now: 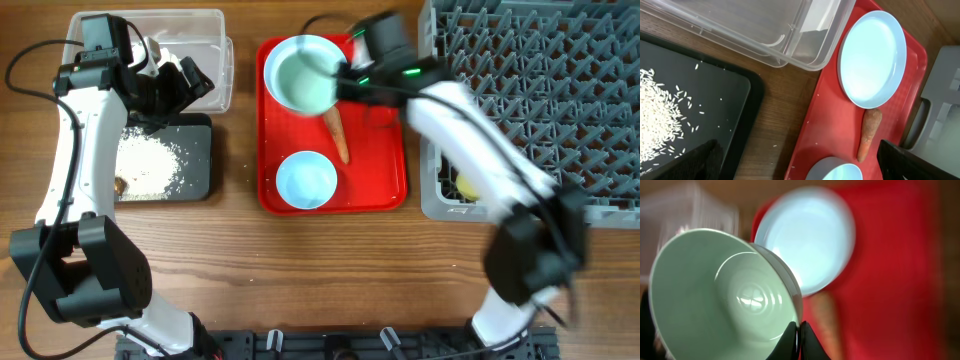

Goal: Sort waste into correct bins and load items into the dishwasher rack
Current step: 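Carry the green bowl with right gripper and stand it in the rack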

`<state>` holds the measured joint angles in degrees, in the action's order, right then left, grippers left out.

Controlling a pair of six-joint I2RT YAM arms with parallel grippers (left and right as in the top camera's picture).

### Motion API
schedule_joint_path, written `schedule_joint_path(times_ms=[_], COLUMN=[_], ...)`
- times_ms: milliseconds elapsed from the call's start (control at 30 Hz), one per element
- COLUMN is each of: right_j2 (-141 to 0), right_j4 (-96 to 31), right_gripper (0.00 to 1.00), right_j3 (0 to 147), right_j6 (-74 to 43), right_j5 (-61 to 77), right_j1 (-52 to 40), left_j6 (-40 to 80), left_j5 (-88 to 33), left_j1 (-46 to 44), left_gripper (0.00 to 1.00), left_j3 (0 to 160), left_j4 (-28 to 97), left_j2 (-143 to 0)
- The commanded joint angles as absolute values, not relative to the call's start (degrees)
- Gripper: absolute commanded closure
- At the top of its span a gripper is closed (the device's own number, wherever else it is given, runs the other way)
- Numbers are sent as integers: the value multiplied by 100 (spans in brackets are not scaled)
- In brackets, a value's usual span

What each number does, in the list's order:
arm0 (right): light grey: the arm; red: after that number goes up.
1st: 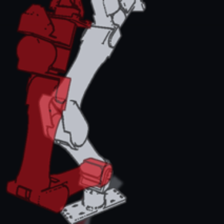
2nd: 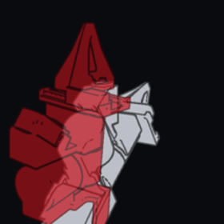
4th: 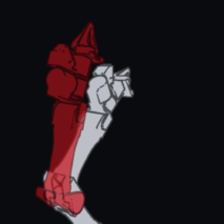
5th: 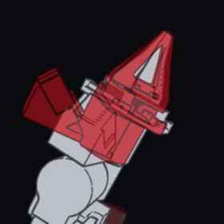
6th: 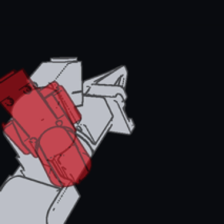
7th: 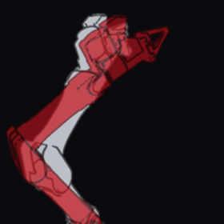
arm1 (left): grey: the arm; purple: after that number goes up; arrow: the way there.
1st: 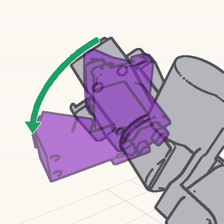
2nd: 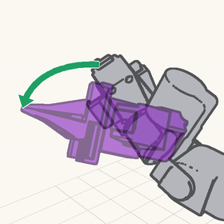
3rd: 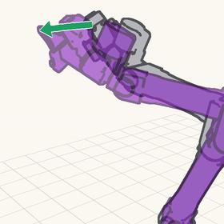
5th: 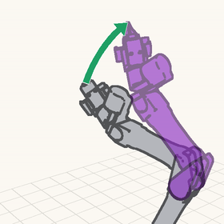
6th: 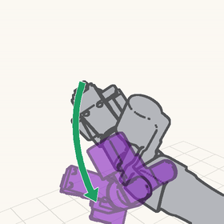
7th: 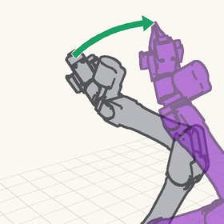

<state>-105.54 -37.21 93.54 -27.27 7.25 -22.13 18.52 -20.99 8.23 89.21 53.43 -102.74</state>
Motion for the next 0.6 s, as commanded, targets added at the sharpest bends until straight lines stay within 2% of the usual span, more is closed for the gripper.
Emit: schedule_joint_path(times_ms=[0,100,200,333,467,567], right_j2=[-9673,-9546,-9734,-10193,-10864,-11369], right_j4=[-4040,-4012,-3627,-2305,-502,399], right_gripper=[96,96,95,96,96,96], right_j3=[9413,9413,9411,9411,9411,9411], right_j6=[-1973,-1614,-1050,318,2421,3669], right_j5=[-1678,-3854,-5223,-5959,-6191,-6193], right_j1=[-1743,-1577,-1525,-1461,-1291,-1151], left_j6=[1846,1846,1846,1846,1846,1846], left_j5=[-2091,-2091,-2091,-2091,-2091,-2091], left_j1=[843,843,843,843,843,843], left_gripper=[0,0,0,0,0,0], left_j3=[8958,8958,8958,8958,8958,8958], left_j4=[5345,5345,5345,5345,5345,5345], left_j2=[-10210,-10210,-10210,-10210,-10210,-10210])
